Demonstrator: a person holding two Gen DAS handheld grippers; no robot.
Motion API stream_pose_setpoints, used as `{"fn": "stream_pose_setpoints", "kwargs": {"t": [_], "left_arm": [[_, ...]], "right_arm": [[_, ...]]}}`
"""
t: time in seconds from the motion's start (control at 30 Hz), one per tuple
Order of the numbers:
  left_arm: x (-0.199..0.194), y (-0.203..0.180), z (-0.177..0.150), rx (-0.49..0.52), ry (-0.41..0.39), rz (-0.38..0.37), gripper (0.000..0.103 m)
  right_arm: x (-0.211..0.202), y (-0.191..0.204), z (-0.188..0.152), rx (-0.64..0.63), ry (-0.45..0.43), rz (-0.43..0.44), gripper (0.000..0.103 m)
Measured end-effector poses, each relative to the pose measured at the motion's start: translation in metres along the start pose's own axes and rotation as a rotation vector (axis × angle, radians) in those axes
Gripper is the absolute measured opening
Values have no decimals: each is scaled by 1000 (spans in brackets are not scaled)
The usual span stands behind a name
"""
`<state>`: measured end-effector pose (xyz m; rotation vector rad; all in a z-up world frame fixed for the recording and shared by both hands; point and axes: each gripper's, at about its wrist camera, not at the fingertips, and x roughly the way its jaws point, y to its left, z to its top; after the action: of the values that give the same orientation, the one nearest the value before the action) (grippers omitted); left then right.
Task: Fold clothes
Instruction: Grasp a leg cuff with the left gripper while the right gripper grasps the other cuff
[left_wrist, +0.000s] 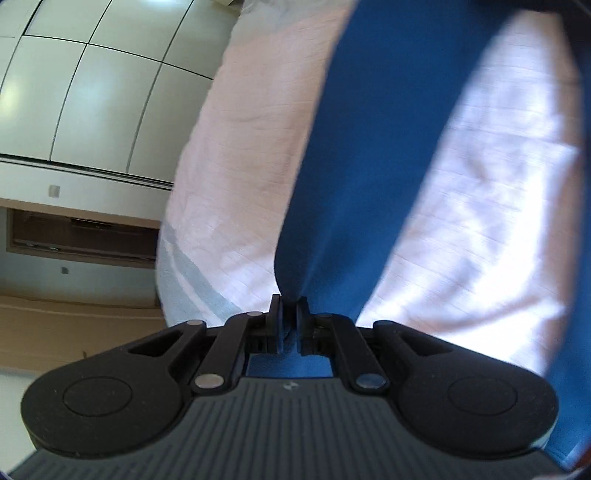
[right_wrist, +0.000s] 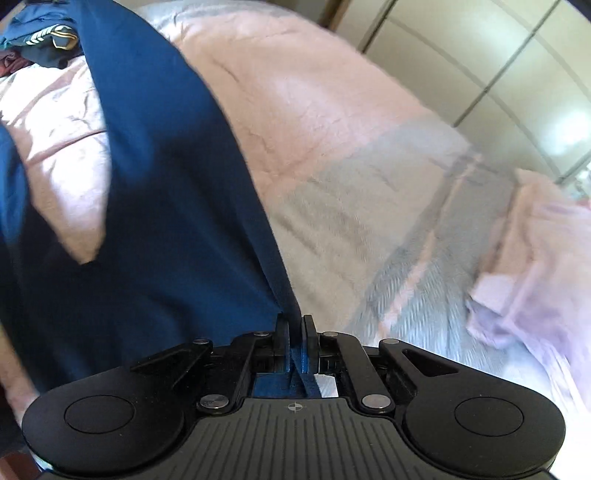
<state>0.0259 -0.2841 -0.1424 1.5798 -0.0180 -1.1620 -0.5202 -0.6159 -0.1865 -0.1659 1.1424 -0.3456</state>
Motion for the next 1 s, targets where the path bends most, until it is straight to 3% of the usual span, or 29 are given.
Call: {"fn": "stream_pose_setpoints", "kwargs": {"t": [0.1, 0.27, 0.33, 0.47, 0.67, 0.77, 1.0], "left_arm": [[-46, -55, -47, -21, 16, -40, 4], [-67, -159, -105, 97, 80, -145, 4], [-68, -177, -112, 123, 76, -141, 4], [-65, -184, -118, 87, 60, -96, 4], [-81, -166, -122, -13, 59, 85, 4], [-83, -193, -129, 20, 108, 49, 5], [-57, -267, -133, 173, 221, -23, 6]], "right_arm": [[-45, 52, -32, 10, -28, -76, 4], [-34, 148, -78, -38, 105, -33, 4], [-28, 163, -87, -49, 154, -17, 4], [-27, 172, -86, -72, 186, -33, 4], [-36, 159, -81, -112, 135, -104, 4], [-35, 157, -88, -99, 143, -118, 4], [-2, 178, -119, -151, 249, -18, 4]]}}
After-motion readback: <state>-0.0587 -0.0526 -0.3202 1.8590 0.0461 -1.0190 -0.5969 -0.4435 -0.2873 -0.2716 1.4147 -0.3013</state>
